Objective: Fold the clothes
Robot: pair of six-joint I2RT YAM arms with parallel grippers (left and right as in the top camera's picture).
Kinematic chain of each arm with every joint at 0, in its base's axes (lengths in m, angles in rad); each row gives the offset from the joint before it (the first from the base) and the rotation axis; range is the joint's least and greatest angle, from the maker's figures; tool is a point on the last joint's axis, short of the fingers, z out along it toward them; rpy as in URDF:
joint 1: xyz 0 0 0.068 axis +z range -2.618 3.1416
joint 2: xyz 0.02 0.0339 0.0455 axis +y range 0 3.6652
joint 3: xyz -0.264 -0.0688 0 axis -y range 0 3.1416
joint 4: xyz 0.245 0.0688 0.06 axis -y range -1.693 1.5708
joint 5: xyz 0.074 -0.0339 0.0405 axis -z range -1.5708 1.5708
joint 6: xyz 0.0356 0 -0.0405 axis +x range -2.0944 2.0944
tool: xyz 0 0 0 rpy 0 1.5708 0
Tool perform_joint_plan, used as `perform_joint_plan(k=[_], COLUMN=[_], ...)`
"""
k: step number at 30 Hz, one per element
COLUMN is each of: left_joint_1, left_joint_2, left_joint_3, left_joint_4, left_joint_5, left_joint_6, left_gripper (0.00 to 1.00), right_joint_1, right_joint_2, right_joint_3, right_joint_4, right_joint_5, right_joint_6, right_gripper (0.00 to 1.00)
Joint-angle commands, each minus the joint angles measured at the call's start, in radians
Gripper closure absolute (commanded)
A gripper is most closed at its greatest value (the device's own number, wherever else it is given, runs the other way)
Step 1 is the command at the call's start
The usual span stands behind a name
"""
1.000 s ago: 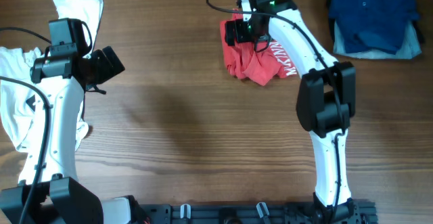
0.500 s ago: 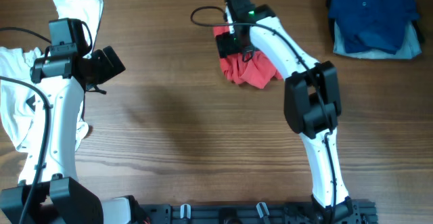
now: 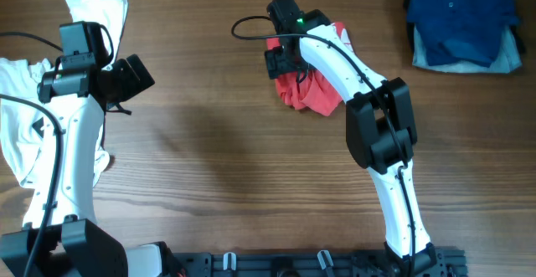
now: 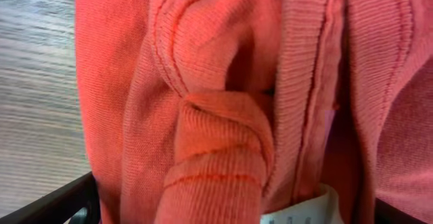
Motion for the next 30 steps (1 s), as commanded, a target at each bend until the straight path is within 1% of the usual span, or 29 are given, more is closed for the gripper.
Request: perform_joint_plan(k=[1, 10, 18, 23, 28, 30], left_joint_1=[0.003, 0.003, 0.003, 0.003, 0.003, 0.003], left_joint_2=[-0.002, -0.002, -0.002, -0.002, -0.002, -0.002], left_joint_3=[-0.010, -0.010, -0.010, -0.010, -0.010, -0.010], left_joint_4=[0.005, -0.003, -0.018, -0.025, -0.025, -0.025], left_joint_5=[0.012, 0.012, 0.012, 0.012, 0.012, 0.012], left_joint_6=[-0.002, -0.002, -0.002, -0.002, -0.002, -0.002], left_gripper=[0.00, 0.00, 0.00, 0.00, 0.00, 0.00], right_joint_1=[-0.002, 0.024, 0.053, 0.053, 0.053, 0.053], right_joint_2=[-0.067, -0.087, -0.064, -0.028, 0.006, 0.022], right_joint_3=[0.010, 0.010, 0.009, 0.008, 0.008, 0.008], right_joint_4=[-0.006, -0.058, 0.003, 0.008, 0.018, 0.022], right_joint_5=[0.059, 0.058, 0.043, 0.023, 0.023, 0.023], right_joint_6=[0.025, 0.023, 0.041, 0.041, 0.041, 0.040], right_gripper=[0.00, 0.00, 0.00, 0.01, 0.08, 0.09])
